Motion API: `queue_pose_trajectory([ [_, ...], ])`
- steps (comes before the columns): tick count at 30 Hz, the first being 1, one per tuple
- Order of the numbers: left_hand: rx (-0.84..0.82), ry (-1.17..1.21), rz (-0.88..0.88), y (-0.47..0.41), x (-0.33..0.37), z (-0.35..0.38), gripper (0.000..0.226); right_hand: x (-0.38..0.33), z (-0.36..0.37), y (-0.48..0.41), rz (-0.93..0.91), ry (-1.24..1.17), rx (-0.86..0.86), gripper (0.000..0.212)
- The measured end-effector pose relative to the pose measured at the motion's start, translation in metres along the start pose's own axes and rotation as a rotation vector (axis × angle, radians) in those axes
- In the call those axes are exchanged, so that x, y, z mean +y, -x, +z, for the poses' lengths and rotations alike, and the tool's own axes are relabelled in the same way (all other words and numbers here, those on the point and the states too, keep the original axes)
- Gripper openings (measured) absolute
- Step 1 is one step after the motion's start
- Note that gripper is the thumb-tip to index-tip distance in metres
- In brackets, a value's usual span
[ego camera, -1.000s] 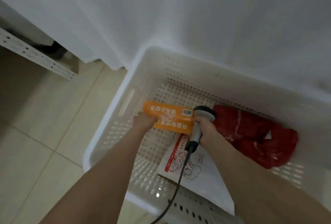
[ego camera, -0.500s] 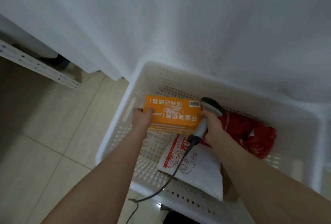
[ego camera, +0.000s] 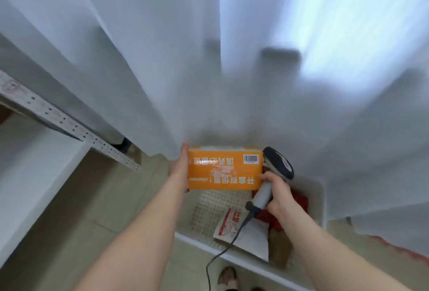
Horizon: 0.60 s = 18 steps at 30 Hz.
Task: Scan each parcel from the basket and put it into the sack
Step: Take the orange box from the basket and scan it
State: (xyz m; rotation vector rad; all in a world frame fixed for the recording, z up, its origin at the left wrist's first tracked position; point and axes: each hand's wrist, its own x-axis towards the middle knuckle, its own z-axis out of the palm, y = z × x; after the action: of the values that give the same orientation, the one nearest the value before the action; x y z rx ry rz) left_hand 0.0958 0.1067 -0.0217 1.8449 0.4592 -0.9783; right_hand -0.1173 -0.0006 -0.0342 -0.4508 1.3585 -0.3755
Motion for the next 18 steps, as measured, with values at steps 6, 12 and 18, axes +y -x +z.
queue_pose_trajectory([
  [6, -0.116, 0.148, 0.039, 0.114, 0.030, -0.031, 0.052, -0.034, -0.002, 0.090, -0.058, -0.047, -0.157, 0.015],
  [12, -0.186, 0.150, 0.186, 0.216, 0.028, -0.061, 0.032, -0.057, -0.006, 0.170, -0.081, -0.154, -0.257, 0.033],
  [18, -0.273, 0.103, 0.337, 0.268, 0.023, -0.096, 0.036, -0.076, -0.005, 0.230, -0.150, -0.180, -0.282, 0.046],
])
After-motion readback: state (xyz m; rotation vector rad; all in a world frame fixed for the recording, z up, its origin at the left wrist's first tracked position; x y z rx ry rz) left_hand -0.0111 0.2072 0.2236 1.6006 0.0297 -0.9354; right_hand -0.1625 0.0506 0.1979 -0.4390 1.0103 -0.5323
